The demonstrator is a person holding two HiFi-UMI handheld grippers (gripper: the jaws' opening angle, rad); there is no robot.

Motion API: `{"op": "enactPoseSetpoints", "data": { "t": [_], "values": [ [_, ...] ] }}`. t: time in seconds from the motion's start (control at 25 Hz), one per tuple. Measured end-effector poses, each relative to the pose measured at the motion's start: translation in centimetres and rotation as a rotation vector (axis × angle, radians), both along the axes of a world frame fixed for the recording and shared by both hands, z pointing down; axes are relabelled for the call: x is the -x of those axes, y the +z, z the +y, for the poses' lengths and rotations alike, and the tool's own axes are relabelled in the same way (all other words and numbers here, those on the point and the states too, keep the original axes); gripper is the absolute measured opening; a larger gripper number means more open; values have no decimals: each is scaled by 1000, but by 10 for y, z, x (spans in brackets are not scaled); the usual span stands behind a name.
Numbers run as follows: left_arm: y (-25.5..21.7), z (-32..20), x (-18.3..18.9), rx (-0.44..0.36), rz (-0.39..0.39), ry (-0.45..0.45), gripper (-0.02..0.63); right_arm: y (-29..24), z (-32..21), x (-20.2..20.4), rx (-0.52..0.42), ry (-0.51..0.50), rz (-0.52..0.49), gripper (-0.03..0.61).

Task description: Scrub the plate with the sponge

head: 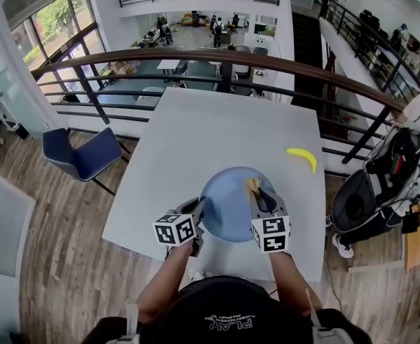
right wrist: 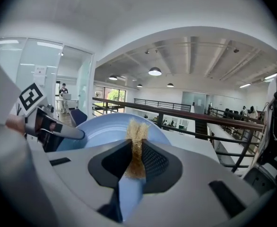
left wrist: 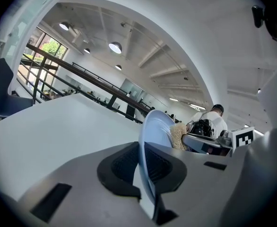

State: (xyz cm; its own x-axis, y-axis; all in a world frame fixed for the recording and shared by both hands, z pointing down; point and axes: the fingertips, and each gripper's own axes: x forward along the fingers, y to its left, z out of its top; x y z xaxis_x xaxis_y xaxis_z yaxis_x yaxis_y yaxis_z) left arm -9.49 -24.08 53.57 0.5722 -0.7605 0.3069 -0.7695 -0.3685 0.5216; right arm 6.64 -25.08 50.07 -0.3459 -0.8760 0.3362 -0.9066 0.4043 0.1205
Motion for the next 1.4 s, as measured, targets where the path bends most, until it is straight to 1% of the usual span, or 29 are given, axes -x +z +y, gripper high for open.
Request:
{"op": "enactPoseSetpoints", "data": {
  "t": [0.12, 0.32, 0.48, 0.6, 0.72, 0.92, 1.08, 1.24, 1.4],
  "values": [
    [-2, 6, 1, -6, 3, -18, 29, -8, 18, 27, -8, -84, -12, 69],
    [-2, 0, 10, -20, -2, -42, 31, 4, 35, 75, 11, -202, -3, 69],
    [-1, -8, 19, -24, 31, -58, 31, 10, 43, 111, 47, -282, -11, 69],
    [-2, -6, 17, -21, 63, -66, 31, 16, 48, 123, 70, -315, 0, 69],
    [-4, -3, 10, -26, 83, -62, 31, 25, 47, 120, 79, -300, 29, 69],
    [-5, -14, 11, -36, 102, -52, 34, 27, 29, 112, 70, -257, 59, 69],
    [-11, -16, 16, -42, 96, -52, 34, 24, 23, 105, 68, -226, 47, 69],
    [-13, -17, 10, -45, 107, -51, 35, 20, 17, 83, 63, -185, 51, 69],
    [-11, -20, 8, -46, 92, -49, 35, 20, 9, 67, 60, -152, 33, 69]
  ]
}}
